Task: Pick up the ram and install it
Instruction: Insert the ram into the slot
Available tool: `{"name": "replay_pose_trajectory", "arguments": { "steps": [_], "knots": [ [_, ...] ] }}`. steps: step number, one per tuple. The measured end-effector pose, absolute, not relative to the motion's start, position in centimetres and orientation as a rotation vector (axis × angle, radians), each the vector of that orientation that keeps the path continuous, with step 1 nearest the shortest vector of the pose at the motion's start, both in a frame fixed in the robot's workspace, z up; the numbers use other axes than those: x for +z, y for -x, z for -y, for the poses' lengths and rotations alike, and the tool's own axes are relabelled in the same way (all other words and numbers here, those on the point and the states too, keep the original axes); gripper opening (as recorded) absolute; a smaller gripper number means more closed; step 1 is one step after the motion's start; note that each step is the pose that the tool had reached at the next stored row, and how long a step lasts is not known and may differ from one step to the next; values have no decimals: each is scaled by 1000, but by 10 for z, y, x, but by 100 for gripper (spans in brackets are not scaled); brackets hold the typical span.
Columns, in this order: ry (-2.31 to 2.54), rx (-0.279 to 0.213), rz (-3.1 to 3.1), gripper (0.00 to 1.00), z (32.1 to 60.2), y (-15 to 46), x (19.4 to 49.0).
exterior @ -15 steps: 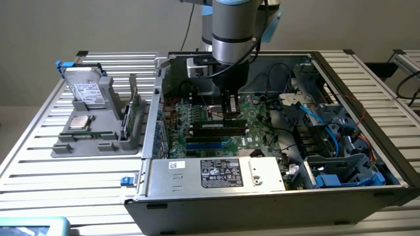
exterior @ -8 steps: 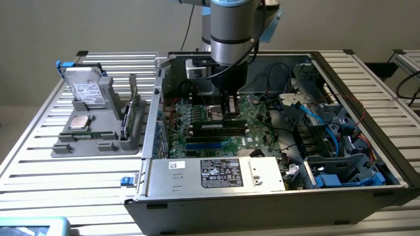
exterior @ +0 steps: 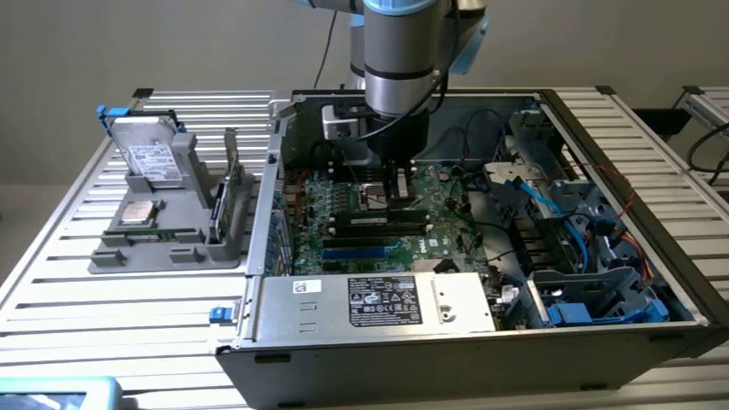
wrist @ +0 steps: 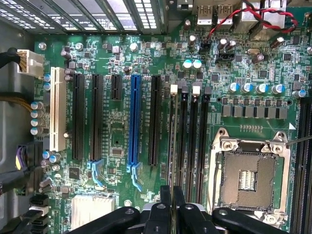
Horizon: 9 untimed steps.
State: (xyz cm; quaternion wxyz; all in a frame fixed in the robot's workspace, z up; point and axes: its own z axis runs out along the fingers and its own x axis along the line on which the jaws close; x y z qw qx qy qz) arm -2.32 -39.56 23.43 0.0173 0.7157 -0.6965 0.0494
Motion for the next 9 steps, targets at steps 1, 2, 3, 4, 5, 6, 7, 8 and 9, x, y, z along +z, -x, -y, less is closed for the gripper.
{"name": "replay_pose_trajectory", "arguments": {
  "steps": [1, 2, 3, 4, 5, 6, 7, 8, 9],
  "knots": [
    [-2224, 154, 2164, 14, 396, 23, 234],
    [-2224, 154, 2164, 14, 396, 23, 234],
    [-2224, 154, 2164, 14, 396, 23, 233],
    [-2224, 154, 2164, 14, 396, 23, 233],
    [-2224, 155, 2164, 14, 396, 23, 233],
    [-2225, 155, 2165, 14, 396, 23, 233],
    [-2225, 156, 2165, 14, 395, 24, 232],
    [-2225, 158, 2166, 14, 395, 24, 232],
    [-2226, 159, 2166, 14, 395, 24, 232]
  ]
}}
